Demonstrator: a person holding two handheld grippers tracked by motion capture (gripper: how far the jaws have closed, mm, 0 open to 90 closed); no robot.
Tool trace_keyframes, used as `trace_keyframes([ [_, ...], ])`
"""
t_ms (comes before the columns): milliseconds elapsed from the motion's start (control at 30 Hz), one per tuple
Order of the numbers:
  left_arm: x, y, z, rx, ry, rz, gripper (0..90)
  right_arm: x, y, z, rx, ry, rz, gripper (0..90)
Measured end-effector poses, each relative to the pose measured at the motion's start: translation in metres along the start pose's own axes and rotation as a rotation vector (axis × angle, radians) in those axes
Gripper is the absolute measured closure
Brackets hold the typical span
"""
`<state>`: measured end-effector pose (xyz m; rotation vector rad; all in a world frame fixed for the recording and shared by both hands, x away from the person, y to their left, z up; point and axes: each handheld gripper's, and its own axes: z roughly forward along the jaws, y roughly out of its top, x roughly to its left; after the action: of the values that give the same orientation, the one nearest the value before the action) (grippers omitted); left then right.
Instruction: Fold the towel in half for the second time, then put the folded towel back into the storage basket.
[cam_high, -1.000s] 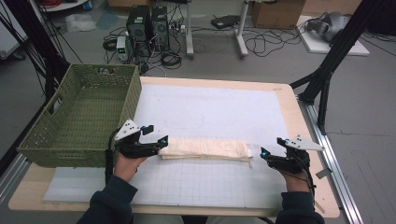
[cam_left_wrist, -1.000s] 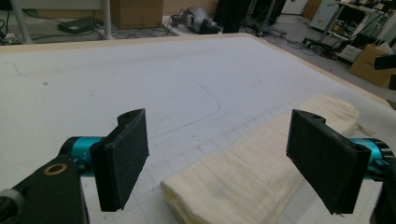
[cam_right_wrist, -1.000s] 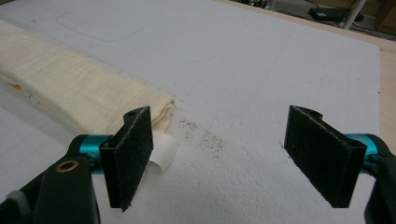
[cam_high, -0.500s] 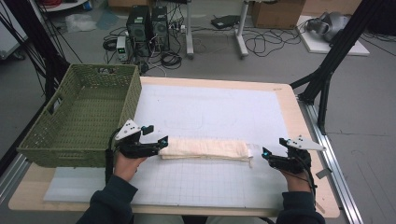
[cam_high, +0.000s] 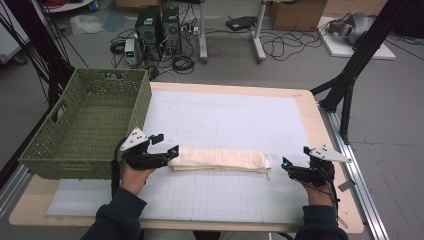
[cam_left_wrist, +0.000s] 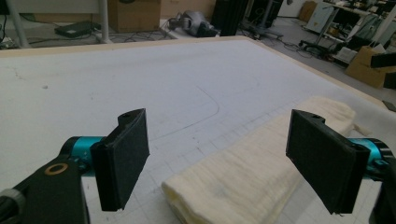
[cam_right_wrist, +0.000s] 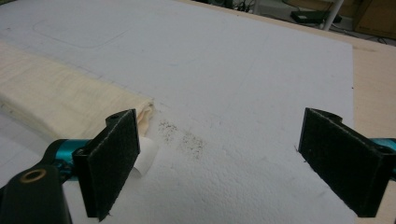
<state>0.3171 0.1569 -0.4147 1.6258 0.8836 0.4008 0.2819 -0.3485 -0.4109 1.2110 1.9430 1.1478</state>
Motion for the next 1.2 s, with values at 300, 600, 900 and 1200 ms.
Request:
trace_keyframes([
  [300,-0.0003,-0.0006,0.0025,0.01,-0.001,0.006,22.0,-0.0028,0.0,-0.0028,-0.021,0.024,0.009,11.4],
  [600,-0.0002,-0.0015,0.0024,0.018,-0.005,0.005,22.4,-0.0006,0.0012,0.0008,-0.011,0.026,0.0,11.4],
  [900,0.0006,-0.0026,0.0037,0.035,-0.005,0.002,23.5,0.0001,0.0017,0.0008,-0.012,0.022,0.003,11.4],
  [1200,0.0027,-0.0057,0.0088,0.098,0.013,-0.02,30.9,0.0021,0.0025,0.0021,-0.003,0.028,-0.008,11.4],
])
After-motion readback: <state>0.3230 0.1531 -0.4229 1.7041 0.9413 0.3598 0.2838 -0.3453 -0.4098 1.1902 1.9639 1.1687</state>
